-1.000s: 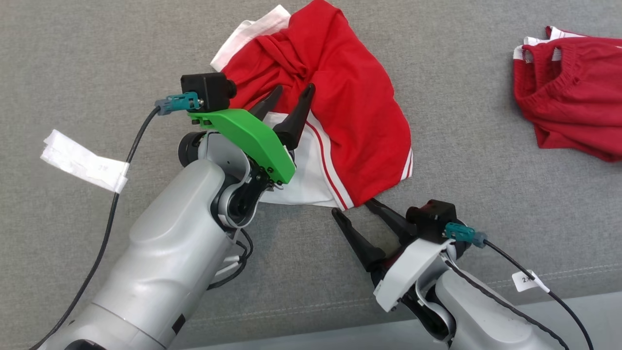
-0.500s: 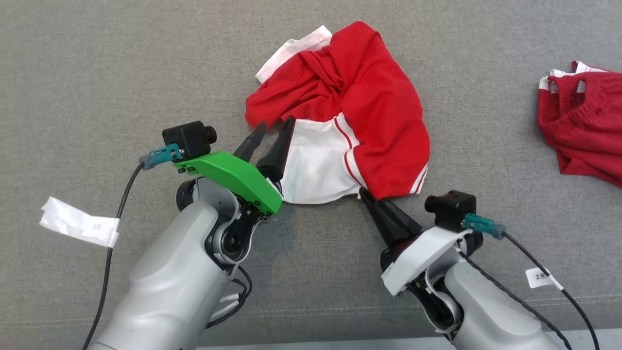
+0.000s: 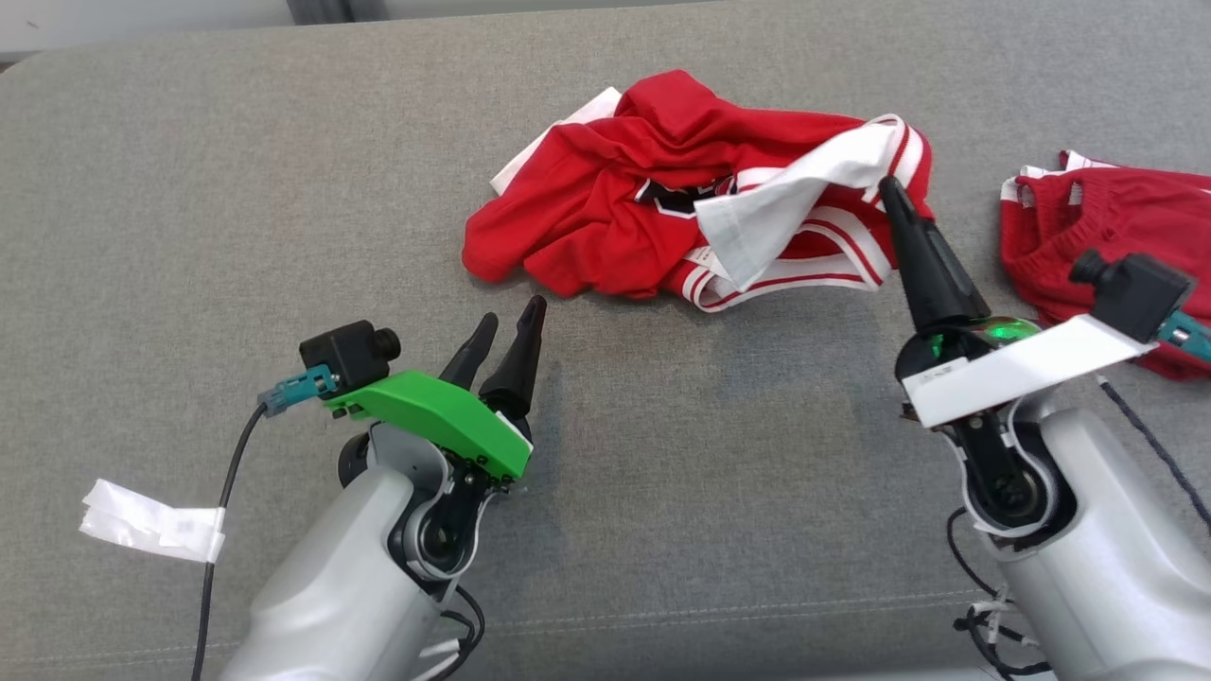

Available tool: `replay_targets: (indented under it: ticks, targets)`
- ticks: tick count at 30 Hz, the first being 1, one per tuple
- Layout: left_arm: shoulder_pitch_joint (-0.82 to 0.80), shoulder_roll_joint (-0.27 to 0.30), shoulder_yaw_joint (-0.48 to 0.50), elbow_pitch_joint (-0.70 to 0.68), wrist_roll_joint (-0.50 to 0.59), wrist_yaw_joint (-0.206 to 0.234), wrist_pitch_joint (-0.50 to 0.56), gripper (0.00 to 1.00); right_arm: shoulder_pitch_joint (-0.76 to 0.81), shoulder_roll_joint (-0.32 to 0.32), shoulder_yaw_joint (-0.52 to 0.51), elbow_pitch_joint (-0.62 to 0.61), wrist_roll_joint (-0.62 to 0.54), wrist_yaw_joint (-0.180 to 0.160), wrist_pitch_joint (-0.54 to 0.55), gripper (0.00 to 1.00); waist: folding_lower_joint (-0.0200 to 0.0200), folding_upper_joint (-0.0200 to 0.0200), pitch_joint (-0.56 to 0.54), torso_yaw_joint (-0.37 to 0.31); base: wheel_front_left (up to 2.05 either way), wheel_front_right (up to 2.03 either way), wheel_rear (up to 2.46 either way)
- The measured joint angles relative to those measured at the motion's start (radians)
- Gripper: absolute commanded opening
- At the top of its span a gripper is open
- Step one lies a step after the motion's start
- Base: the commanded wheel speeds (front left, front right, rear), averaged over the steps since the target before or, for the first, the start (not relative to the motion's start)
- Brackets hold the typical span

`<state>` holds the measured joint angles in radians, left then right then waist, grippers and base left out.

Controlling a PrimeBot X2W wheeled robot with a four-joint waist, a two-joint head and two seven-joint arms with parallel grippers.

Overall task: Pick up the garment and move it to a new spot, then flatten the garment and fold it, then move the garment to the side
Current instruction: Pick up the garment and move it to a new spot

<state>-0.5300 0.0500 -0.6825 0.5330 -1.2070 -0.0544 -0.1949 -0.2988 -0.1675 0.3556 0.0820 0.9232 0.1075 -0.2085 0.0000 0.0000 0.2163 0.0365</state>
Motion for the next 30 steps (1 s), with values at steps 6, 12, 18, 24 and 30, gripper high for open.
replay_targets:
  ticks: [6,12,18,24,30]
  targets:
    - [0.015,-0.001,0.003,-0.021,-0.014,-0.007,-0.010,1.00,0.037,-0.094,-0.074,-0.063,0.076,-0.005,0.086,0.00,0.0000,0.0000,-0.028,-0.025,0.00,0.00,0.00]
    - [0.019,0.003,0.013,-0.026,-0.013,-0.007,-0.017,1.00,0.120,-0.120,-0.181,-0.125,0.178,-0.051,0.106,0.00,0.0000,0.0000,-0.039,-0.068,0.00,0.00,0.00]
    - [0.020,0.021,0.017,-0.031,-0.013,-0.005,-0.017,1.00,0.165,-0.088,-0.359,-0.218,0.304,-0.100,0.056,0.00,0.0000,0.0000,-0.042,-0.128,0.00,0.00,0.00]
    - [0.021,0.018,-0.007,-0.038,-0.012,-0.002,-0.010,1.00,0.112,-0.132,-0.373,-0.276,0.307,-0.136,0.097,0.00,0.0000,0.0000,-0.042,-0.188,0.00,0.00,0.00]
    - [0.021,-0.004,-0.042,-0.056,-0.012,-0.004,0.006,1.00,-0.012,-0.174,-0.360,-0.363,0.315,-0.172,0.168,0.00,0.0000,0.0000,-0.043,-0.174,0.00,0.00,0.00]
